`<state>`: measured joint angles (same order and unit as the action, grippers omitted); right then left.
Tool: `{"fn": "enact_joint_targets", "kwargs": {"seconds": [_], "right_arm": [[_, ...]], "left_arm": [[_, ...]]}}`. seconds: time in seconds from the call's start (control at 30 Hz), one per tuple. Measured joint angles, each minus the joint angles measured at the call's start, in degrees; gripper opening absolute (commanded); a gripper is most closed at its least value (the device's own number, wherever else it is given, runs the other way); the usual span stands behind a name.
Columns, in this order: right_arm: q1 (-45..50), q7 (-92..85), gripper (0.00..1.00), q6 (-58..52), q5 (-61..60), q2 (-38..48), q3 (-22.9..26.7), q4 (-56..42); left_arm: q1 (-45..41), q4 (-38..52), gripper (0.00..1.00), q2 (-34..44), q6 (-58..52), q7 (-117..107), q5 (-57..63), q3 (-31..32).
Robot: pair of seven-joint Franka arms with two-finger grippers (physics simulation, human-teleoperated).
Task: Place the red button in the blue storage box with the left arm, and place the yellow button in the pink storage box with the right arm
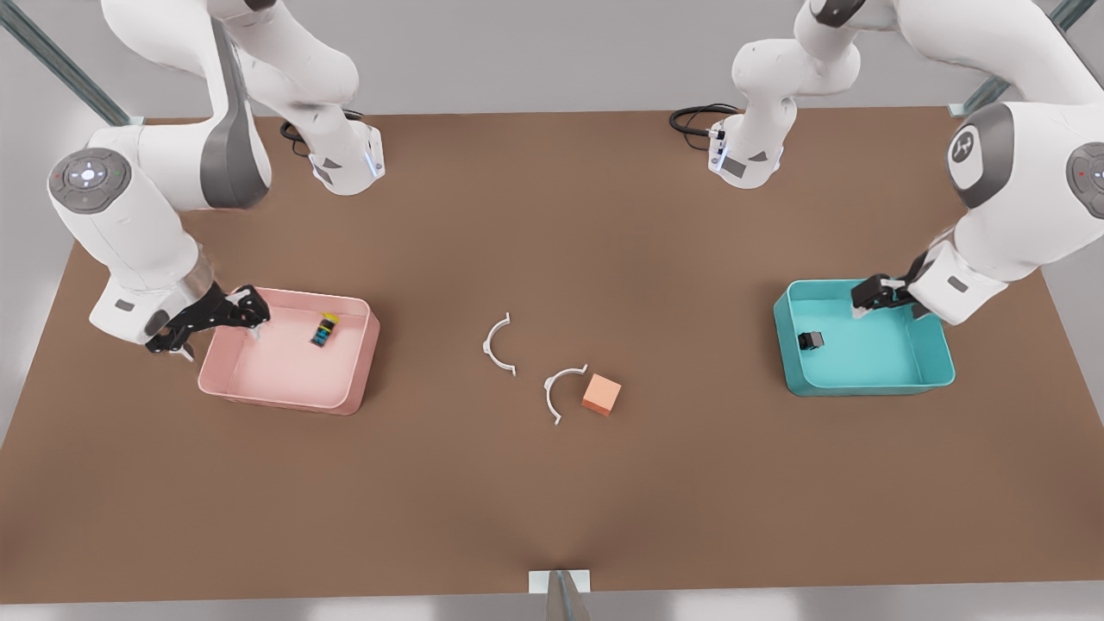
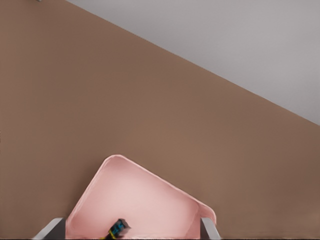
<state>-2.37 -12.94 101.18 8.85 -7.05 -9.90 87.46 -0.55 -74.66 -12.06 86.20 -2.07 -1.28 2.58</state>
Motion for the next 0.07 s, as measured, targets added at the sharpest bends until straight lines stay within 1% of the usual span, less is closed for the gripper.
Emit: {"fn": "enact_joint_targets", "kwargs": {"seconds": [0.07], "right_arm": [[1.7, 1.3, 1.00, -3.1, -1.5, -0.7, 2.9, 0.0]], "left_arm": [[0.5, -0.1, 1.00, 0.0, 0.1, -0.2, 0.1, 0.8]]}}
